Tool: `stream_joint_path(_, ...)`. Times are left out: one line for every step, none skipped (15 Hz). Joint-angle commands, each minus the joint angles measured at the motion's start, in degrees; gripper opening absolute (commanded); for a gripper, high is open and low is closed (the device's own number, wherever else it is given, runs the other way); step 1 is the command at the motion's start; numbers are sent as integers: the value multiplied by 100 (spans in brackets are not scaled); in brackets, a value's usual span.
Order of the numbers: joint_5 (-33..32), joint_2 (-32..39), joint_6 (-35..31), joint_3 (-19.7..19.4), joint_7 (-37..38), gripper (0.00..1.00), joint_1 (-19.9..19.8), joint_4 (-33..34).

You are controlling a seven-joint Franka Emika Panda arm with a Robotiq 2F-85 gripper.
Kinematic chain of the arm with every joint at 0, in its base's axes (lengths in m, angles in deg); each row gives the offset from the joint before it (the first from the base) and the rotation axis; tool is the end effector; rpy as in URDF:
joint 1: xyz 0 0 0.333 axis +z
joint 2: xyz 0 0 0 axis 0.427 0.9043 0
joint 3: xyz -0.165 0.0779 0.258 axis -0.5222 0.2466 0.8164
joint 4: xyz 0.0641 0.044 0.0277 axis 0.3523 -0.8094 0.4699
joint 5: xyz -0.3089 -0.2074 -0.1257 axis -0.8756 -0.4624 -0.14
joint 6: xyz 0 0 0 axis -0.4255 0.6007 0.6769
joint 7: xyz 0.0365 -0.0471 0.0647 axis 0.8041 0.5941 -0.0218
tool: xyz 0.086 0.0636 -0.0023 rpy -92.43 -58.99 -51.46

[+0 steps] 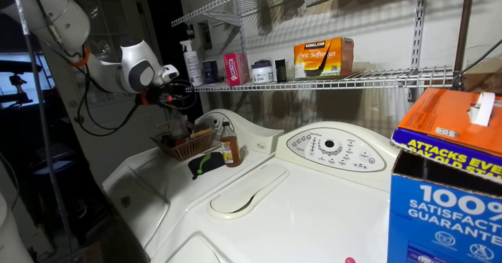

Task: Put the bottle inside the metal basket

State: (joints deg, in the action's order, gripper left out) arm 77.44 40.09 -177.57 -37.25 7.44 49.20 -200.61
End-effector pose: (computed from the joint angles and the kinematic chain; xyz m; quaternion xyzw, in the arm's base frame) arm 0.4532 0.3837 0.4331 -0.8934 -0.3209 -0.2831 0.1369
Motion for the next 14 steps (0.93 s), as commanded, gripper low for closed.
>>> stream_joint_path(-753,213,-181,-175,728,21,140,233)
stream_joint_path(-879,251,-163,-191,839,21,159,258)
stream_joint_path(-1033,275,-139,-216,988,21,184,283)
stream_joint_path(-989,295,-106,-173,1018,71,188,328)
stream_joint_path(-1010,302,-99,-163,1082,72,198,368)
stream_joint_path(-986,279,-65,-145,1098,79,203,409)
stream_joint_path(-956,234,-27,-132,1094,85,209,453)
stream_joint_path(-922,181,25,-122,1062,93,209,498)
stream_joint_path(-995,121,87,-155,1078,98,218,527)
stream_joint_path(-988,48,151,-160,1023,100,198,550)
stream_joint_path(-988,-10,203,-172,1011,100,180,563)
stream_joint_path(-1014,-112,331,-203,1016,100,156,548)
stream_joint_path(-1080,-206,507,-255,1073,100,139,532)
stream_joint_path(-1243,-318,830,-346,1216,100,119,513)
